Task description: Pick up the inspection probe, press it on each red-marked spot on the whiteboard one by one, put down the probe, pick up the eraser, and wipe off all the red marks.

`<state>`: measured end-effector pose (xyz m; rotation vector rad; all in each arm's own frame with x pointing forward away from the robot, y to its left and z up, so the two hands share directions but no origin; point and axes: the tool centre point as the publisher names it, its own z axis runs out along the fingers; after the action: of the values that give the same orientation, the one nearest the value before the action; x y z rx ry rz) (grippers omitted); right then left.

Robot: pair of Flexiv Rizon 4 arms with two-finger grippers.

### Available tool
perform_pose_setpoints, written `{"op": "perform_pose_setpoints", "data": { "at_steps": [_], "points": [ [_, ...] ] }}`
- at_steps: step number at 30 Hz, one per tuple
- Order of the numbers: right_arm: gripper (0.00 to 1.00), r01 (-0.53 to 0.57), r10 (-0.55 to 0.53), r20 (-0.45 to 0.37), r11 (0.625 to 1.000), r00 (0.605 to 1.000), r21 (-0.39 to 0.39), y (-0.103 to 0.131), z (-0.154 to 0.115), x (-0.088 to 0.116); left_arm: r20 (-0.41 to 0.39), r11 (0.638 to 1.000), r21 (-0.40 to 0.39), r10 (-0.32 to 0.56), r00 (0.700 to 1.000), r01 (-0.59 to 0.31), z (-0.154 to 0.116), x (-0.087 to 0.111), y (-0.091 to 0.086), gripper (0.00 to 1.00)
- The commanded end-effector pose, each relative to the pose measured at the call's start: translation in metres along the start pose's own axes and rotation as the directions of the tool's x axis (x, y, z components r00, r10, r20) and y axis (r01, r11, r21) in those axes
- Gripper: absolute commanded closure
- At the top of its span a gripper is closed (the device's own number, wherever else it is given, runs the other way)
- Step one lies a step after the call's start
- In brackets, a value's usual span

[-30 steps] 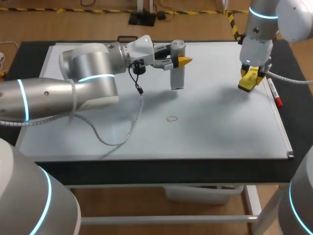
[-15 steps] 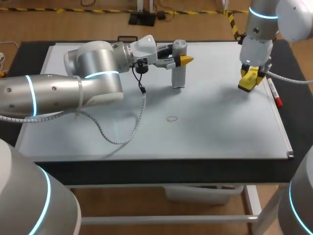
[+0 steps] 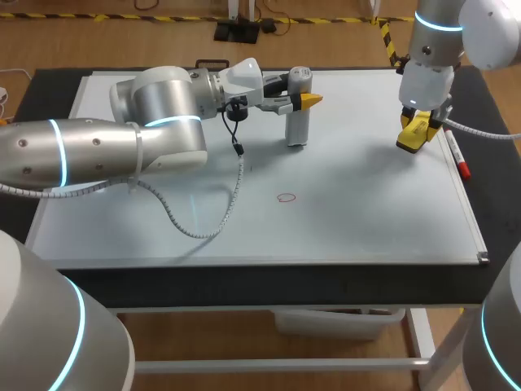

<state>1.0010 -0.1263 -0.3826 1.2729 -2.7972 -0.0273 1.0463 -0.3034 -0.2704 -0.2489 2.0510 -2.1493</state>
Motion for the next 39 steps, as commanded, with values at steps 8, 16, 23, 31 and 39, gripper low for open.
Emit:
{"op": "perform_pose_setpoints", "data": {
  "at_steps": [8, 16, 23, 31, 39],
  "points": [
    [1.00, 0.001, -0.001, -0.003, 1.000, 1.000, 0.002, -0.0006, -0.0008, 0.0000, -0.010, 1.000, 0.002, -0.004, 1.000, 0.004, 0.0016, -0.0013, 0.0069, 1.00],
    [1.00, 0.001, -0.001, -0.003, 1.000, 1.000, 0.002, -0.0006, -0.0008, 0.0000, -0.019, 1.000, 0.000, -0.002, 1.000, 0.002, -0.0014, -0.0015, 0.0102, 1.00],
    [1.00, 0.001, -0.001, -0.003, 1.000, 1.000, 0.002, -0.0006, -0.0008, 0.0000, -0.018, 1.000, 0.002, -0.001, 1.000, 0.001, -0.0025, -0.0017, 0.0103, 1.00],
    [1.00, 0.001, -0.001, -0.003, 1.000, 1.000, 0.002, -0.0006, -0.0008, 0.0000, -0.021, 1.000, 0.001, 0.000, 1.000, 0.000, -0.0025, -0.0016, 0.0108, 1.00],
    [1.00, 0.001, -0.001, -0.003, 1.000, 1.000, 0.002, -0.0006, -0.0008, 0.0000, -0.021, 1.000, 0.001, 0.006, 1.000, -0.006, -0.0025, -0.0018, 0.0099, 1.00]
  ]
}}
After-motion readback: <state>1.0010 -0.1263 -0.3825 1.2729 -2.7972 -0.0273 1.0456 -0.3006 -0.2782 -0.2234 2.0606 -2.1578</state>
